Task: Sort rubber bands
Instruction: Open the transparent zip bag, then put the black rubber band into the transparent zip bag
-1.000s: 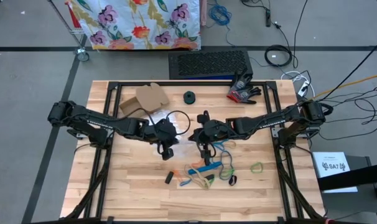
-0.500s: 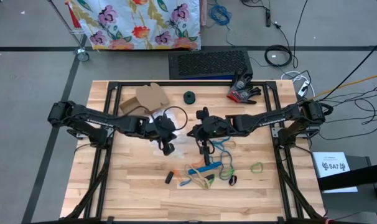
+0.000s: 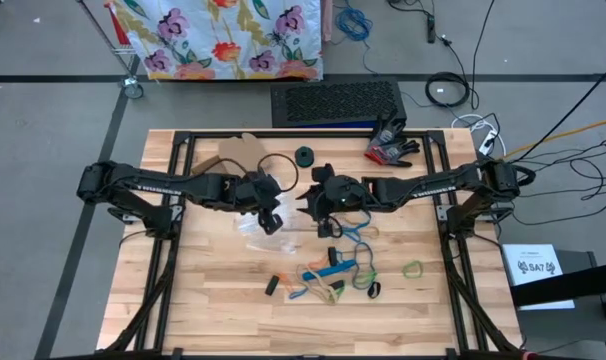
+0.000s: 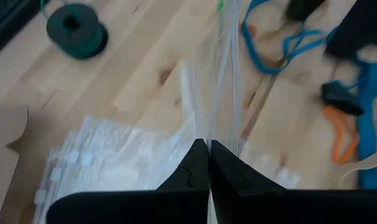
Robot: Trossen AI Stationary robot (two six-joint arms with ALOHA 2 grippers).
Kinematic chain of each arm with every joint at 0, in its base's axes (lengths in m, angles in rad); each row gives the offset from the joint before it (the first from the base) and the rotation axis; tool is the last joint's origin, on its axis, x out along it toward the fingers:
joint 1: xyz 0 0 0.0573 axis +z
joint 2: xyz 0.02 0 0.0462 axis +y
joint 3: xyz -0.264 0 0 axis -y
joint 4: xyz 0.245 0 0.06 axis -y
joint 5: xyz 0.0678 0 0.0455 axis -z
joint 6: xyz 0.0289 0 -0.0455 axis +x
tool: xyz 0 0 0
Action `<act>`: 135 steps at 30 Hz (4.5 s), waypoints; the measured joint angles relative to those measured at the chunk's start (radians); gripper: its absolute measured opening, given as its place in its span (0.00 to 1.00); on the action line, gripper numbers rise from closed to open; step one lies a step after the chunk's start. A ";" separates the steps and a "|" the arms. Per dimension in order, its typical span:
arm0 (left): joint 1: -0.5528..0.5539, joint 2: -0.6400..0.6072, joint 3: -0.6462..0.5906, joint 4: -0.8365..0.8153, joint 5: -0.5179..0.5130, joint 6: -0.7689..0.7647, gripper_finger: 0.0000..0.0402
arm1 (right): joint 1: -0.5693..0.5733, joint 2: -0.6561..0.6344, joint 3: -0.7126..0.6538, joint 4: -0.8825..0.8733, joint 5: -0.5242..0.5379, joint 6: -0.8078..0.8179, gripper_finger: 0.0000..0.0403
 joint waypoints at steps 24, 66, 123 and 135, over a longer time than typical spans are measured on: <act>-0.003 0.054 0.013 0.000 0.046 -0.016 0.00 | 0.015 0.155 0.103 -0.010 0.046 -0.285 0.25; -0.024 0.055 -0.023 -0.068 -0.148 -0.044 0.00 | 0.046 0.178 0.100 -0.145 -0.007 -0.020 0.16; -0.082 -0.153 -0.458 0.543 -0.055 0.140 0.00 | 0.109 -0.133 -0.507 0.091 -0.107 0.774 0.19; -0.116 -0.144 -0.458 0.553 -0.038 0.098 0.00 | 0.169 -0.101 -0.502 0.163 -0.131 0.643 0.19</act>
